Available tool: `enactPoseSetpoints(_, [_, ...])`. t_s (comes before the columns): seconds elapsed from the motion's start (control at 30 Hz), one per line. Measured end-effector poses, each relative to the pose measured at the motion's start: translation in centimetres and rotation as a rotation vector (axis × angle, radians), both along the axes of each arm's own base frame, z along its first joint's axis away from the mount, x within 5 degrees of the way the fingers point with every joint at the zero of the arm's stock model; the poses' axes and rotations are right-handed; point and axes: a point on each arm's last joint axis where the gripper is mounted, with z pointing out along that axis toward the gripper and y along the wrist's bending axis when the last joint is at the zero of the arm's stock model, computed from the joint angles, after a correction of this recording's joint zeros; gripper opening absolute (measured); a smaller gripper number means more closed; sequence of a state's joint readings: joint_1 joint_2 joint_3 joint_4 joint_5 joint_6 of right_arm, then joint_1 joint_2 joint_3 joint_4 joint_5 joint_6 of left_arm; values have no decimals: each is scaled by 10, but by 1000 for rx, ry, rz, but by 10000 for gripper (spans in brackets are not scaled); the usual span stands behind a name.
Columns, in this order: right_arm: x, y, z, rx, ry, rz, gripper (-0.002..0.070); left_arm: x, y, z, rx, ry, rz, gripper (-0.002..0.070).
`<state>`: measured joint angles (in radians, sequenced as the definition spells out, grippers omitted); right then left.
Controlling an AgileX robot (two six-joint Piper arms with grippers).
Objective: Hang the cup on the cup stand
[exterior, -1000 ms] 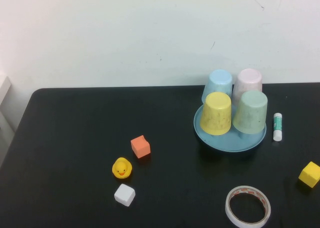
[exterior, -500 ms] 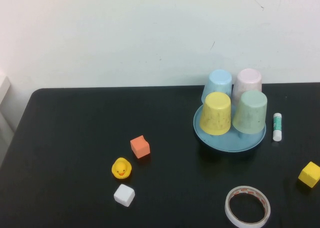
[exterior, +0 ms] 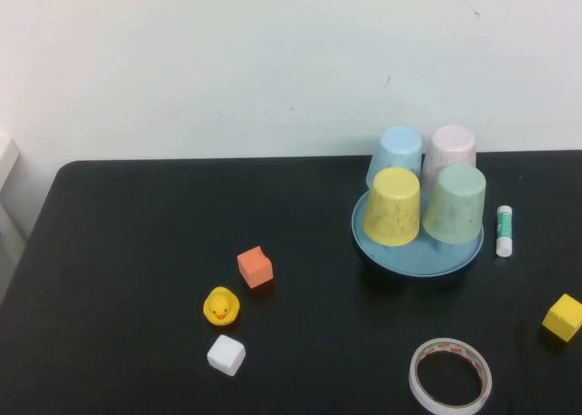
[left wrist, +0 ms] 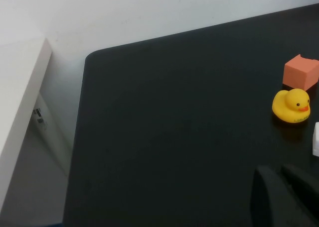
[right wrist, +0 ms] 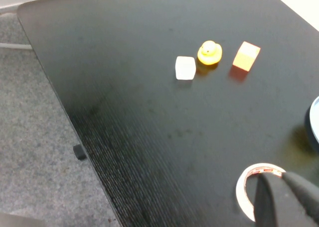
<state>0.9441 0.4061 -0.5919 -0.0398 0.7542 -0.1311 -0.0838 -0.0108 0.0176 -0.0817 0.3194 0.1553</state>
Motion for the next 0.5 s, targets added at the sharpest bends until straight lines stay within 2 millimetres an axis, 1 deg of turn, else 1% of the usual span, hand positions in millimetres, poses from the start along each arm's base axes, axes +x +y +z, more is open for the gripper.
enactPoseSetpoints(0.5, [0, 0, 0, 0, 0, 0, -1, 0, 0, 0, 30, -5, -9, 0])
